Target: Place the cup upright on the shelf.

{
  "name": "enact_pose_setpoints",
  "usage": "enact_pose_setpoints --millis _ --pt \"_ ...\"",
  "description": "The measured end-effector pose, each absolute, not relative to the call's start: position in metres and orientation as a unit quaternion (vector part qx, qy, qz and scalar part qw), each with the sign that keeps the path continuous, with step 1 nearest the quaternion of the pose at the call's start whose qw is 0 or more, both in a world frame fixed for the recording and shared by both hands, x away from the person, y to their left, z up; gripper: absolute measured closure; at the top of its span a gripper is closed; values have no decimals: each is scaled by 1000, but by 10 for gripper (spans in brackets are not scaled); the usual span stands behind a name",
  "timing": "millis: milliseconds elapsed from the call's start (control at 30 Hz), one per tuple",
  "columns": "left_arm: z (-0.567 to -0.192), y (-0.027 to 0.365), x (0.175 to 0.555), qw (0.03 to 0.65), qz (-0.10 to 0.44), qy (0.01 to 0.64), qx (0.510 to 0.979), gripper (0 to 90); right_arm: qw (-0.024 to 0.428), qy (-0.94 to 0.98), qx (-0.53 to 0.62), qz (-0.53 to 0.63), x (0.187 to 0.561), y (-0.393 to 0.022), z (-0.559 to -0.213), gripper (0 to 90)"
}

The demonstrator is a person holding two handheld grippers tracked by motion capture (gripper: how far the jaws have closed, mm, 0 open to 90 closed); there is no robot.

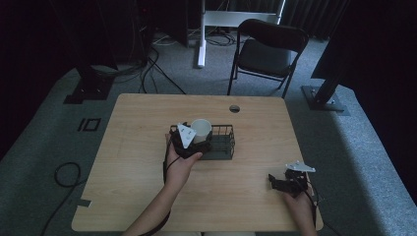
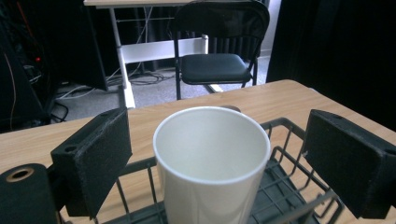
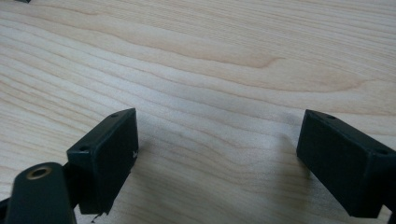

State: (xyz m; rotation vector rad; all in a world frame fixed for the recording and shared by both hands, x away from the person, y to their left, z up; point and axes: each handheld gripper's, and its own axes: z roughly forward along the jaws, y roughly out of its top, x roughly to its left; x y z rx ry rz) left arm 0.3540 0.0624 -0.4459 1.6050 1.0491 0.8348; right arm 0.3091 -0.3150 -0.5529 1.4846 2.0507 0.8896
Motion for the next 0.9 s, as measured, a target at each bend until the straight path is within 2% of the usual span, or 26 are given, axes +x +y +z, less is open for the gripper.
enact_pose_setpoints --millis 233,900 --pt "-448 74 336 508 323 430 673 89 227 744 539 323 309 -315 -553 122" --pt "-473 106 291 494 308 408 704 89 227 744 539 323 309 -315 -553 122"
